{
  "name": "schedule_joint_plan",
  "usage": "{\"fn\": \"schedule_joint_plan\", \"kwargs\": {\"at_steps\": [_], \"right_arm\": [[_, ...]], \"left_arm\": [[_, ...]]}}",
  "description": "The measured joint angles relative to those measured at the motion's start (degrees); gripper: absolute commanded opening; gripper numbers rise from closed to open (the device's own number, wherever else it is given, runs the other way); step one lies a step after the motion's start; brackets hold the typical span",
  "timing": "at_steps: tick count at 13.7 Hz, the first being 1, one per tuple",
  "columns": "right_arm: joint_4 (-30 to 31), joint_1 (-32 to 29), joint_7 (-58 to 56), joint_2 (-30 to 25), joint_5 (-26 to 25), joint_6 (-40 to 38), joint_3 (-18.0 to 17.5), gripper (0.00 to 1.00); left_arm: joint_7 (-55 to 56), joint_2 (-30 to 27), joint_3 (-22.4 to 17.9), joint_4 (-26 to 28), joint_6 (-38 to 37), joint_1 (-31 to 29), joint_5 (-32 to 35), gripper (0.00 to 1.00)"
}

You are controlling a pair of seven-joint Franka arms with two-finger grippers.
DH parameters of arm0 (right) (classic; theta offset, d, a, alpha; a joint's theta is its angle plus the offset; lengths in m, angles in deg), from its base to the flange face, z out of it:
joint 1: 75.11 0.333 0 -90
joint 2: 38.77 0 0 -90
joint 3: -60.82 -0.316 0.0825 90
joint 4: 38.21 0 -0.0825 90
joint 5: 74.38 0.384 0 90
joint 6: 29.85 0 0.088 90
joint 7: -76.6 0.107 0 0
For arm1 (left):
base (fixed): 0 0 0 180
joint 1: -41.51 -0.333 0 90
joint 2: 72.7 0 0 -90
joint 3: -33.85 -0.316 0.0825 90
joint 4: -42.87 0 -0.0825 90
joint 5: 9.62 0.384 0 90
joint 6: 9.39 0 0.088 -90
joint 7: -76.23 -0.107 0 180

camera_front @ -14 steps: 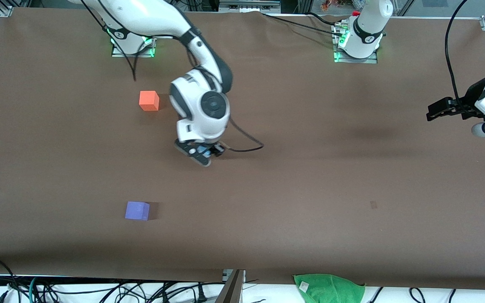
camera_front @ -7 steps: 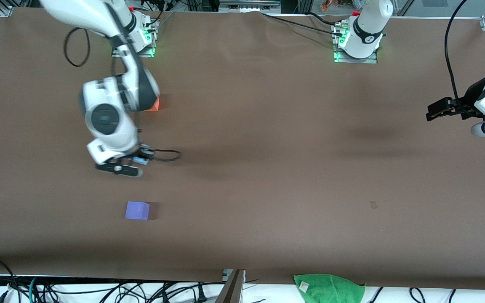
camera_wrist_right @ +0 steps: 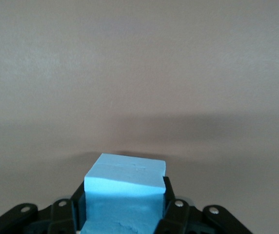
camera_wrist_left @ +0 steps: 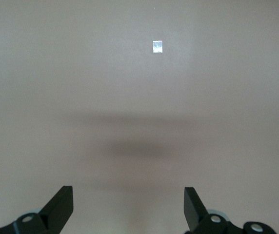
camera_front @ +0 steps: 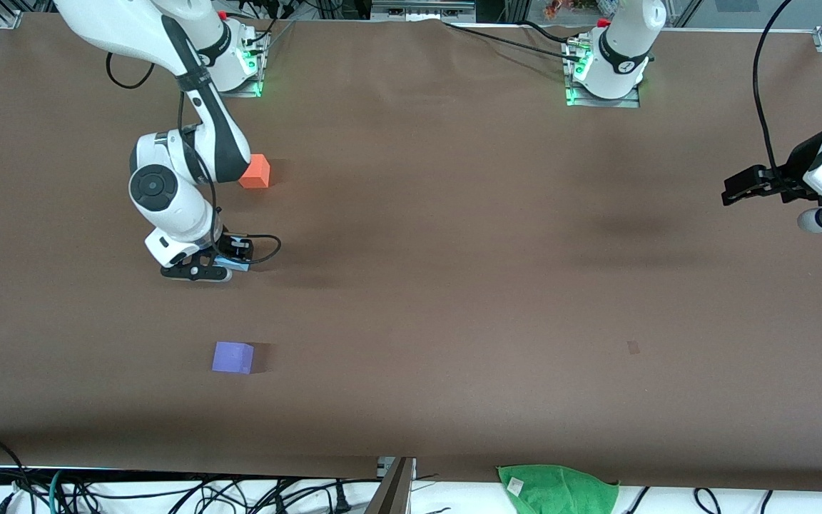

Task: Place blue block between orange and purple blocks
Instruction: 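Lower the cube between the orange and violet cubes with the right gripper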

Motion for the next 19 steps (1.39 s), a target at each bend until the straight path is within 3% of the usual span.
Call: {"fn": "schedule_joint_plan", "kwargs": {"at_steps": [7, 8, 9, 14, 19], "right_arm": [[3.11, 0.05, -1.70, 1.27, 0.00, 6.17, -1.06, 0.32], [3.25, 0.05, -2.50, 1.64, 0.00, 7.18, -1.06, 0.46], [3.39, 0.04, -2.98, 1.81, 0.00, 7.91, -1.04, 0.99], [2.63, 0.04, -3.35, 1.77, 0.00, 7.73, -1.04, 1.00], [-10.19, -0.01, -6.97, 0.07, 0.10, -14.24, 0.54, 1.00]], "left_arm": [[0.02, 0.03, 0.00, 0.04, 0.00, 0.00, 0.00, 1.00], [0.02, 0.04, 0.00, 0.04, 0.00, 0.00, 0.00, 1.00], [0.02, 0.04, 0.00, 0.05, 0.00, 0.00, 0.00, 1.00], [0.02, 0.04, 0.00, 0.06, 0.00, 0.00, 0.00, 1.00], [0.03, 0.04, 0.00, 0.07, 0.00, 0.00, 0.00, 1.00]]}}
